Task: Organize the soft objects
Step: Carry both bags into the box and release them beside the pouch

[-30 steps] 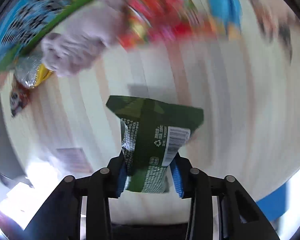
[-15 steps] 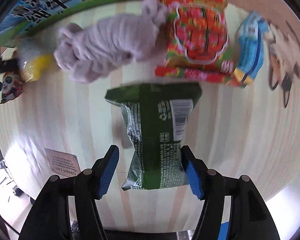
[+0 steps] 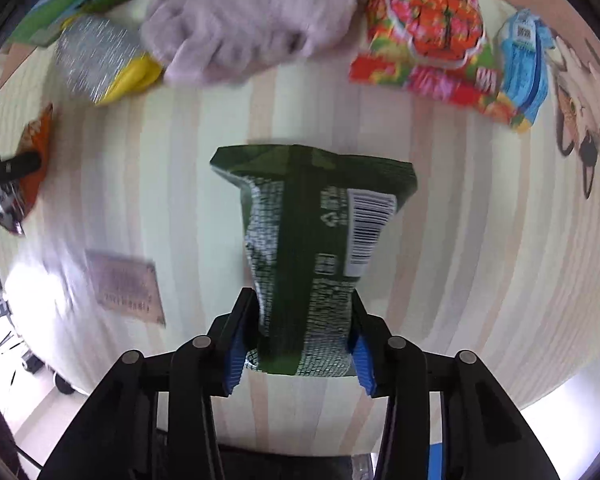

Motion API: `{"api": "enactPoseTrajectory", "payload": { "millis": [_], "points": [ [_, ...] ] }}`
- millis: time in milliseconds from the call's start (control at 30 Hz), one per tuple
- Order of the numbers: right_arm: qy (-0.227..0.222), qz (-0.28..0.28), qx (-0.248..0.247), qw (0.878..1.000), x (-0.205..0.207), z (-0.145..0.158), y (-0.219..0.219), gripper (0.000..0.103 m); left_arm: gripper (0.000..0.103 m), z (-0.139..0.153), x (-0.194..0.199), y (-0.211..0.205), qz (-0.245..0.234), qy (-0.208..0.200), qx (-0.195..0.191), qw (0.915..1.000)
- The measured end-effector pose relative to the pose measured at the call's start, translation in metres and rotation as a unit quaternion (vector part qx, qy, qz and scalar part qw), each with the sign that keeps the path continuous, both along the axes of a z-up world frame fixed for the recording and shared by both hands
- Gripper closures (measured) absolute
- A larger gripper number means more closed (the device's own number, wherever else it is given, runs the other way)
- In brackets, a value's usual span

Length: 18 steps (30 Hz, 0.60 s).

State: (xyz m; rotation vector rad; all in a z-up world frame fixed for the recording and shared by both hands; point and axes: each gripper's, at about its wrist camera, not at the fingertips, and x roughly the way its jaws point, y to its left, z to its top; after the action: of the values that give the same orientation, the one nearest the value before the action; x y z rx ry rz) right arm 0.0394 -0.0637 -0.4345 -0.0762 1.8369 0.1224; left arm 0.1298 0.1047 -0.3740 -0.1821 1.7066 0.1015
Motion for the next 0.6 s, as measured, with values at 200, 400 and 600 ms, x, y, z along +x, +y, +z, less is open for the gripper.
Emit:
{"api": "enactPoseTrajectory", "payload": {
  "millis": [200, 400, 600],
  "points": [
    [0.01, -0.005, 0.004, 1.0, -0.021, -0.005, 0.003, 0.057, 0.06, -0.006, -0.023, -0.027, -0.033, 0.013, 0.0, 0.9994],
    [0.008, -0.021, -0.003, 1.0, -0.023, -0.006, 0.007, 0.056, 0.057, -0.018, -0.015, -0.024, -0.03, 0.019, 0.003, 0.9994],
    [0.009, -0.023, -0.012, 1.0, -0.013, -0.013, 0.017, 0.054, 0.058, -0.038, -0.012, -0.016, -0.024, 0.015, 0.004, 0.9996]
  ]
}}
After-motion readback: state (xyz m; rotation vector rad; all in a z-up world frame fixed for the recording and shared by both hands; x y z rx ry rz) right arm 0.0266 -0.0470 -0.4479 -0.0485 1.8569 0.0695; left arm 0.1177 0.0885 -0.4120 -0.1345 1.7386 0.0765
